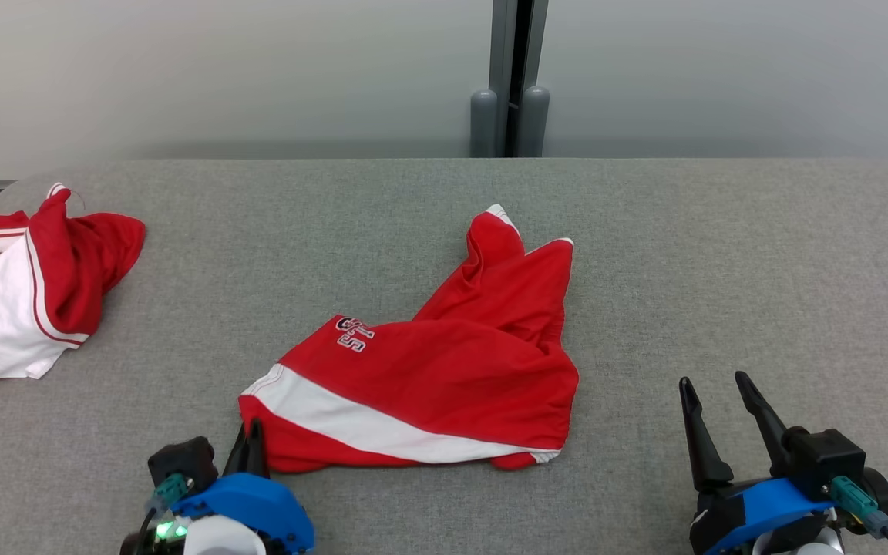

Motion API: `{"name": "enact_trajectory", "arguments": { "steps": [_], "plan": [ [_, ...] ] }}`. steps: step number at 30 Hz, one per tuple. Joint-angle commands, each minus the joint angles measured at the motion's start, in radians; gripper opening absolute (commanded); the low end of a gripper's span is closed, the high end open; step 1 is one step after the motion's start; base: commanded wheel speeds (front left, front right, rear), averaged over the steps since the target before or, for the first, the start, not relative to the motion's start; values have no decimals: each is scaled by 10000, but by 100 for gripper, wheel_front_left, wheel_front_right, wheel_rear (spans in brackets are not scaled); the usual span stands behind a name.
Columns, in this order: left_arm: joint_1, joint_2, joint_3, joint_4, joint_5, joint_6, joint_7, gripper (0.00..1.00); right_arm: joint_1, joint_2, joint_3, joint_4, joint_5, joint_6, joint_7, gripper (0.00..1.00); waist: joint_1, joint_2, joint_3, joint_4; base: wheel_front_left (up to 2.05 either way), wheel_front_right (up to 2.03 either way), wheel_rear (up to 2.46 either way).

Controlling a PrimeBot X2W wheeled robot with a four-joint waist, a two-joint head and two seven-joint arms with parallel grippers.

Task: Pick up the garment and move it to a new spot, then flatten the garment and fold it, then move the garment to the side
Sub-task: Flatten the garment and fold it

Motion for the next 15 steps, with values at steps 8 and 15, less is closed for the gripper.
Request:
{"name": "enact_trajectory", "arguments": {
  "steps": [8, 15],
  "plan": [
    [784, -344, 1044, -268, 40, -298, -47, 100, -64, -19, -65, 158, -40, 1, -6, 100, -1, 0, 28, -38, 0, 0, 0],
    [1275, -493, 2099, -1708, 1094, -748, -47, 100, -37, -19, -100, 173, 77, 1, -6, 100, -1, 0, -92, -15, 0, 0, 0]
  ]
}}
